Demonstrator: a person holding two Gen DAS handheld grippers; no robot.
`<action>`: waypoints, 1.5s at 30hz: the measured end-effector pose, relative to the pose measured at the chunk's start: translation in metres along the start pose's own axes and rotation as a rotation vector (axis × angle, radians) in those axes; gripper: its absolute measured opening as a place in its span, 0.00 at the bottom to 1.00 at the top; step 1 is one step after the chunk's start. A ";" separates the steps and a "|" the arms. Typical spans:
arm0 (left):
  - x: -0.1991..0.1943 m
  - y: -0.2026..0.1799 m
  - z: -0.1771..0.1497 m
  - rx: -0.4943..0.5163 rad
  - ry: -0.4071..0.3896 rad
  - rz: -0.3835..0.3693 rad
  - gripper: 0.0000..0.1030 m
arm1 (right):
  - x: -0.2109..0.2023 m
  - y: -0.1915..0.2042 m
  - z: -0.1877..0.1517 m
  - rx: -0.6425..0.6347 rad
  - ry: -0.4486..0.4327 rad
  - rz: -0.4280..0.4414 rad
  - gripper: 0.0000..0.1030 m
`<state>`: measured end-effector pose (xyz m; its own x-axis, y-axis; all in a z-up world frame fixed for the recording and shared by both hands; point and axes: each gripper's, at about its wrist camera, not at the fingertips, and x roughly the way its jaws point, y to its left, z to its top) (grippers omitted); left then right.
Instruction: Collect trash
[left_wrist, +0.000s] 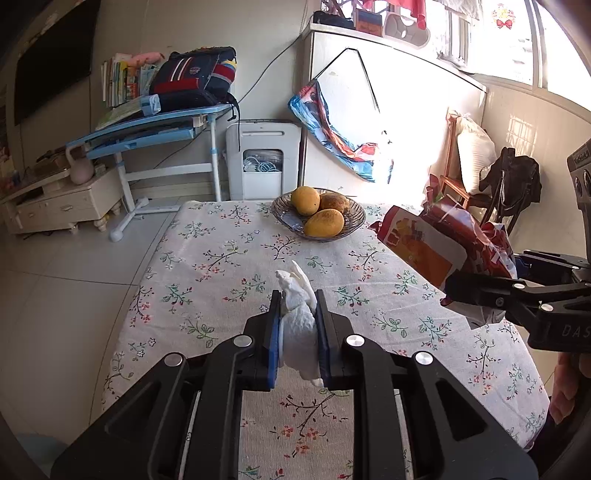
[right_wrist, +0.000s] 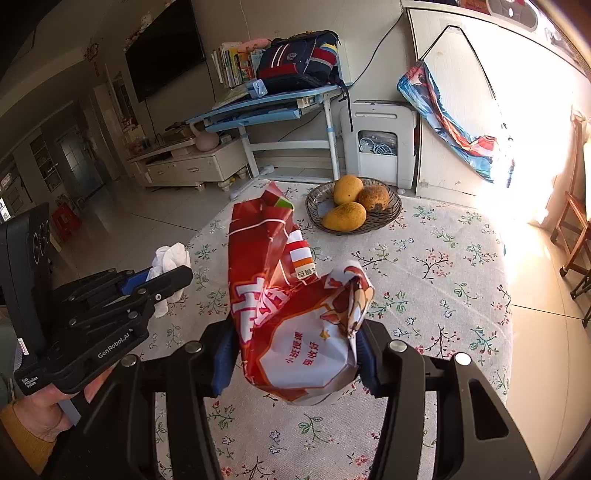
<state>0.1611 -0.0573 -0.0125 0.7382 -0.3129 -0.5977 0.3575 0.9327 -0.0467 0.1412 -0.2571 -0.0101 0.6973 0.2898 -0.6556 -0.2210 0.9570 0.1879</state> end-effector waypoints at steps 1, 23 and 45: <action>0.001 0.000 0.001 -0.001 0.000 -0.001 0.16 | 0.000 -0.002 -0.001 0.000 0.003 0.000 0.51; -0.038 -0.022 -0.010 0.003 -0.044 -0.012 0.16 | -0.048 0.000 -0.028 0.067 -0.067 -0.014 0.53; -0.073 -0.047 -0.066 -0.002 -0.011 -0.043 0.16 | -0.072 0.009 -0.072 0.110 -0.071 -0.030 0.54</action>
<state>0.0522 -0.0660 -0.0195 0.7286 -0.3544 -0.5861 0.3875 0.9189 -0.0740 0.0400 -0.2703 -0.0141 0.7496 0.2576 -0.6097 -0.1260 0.9598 0.2507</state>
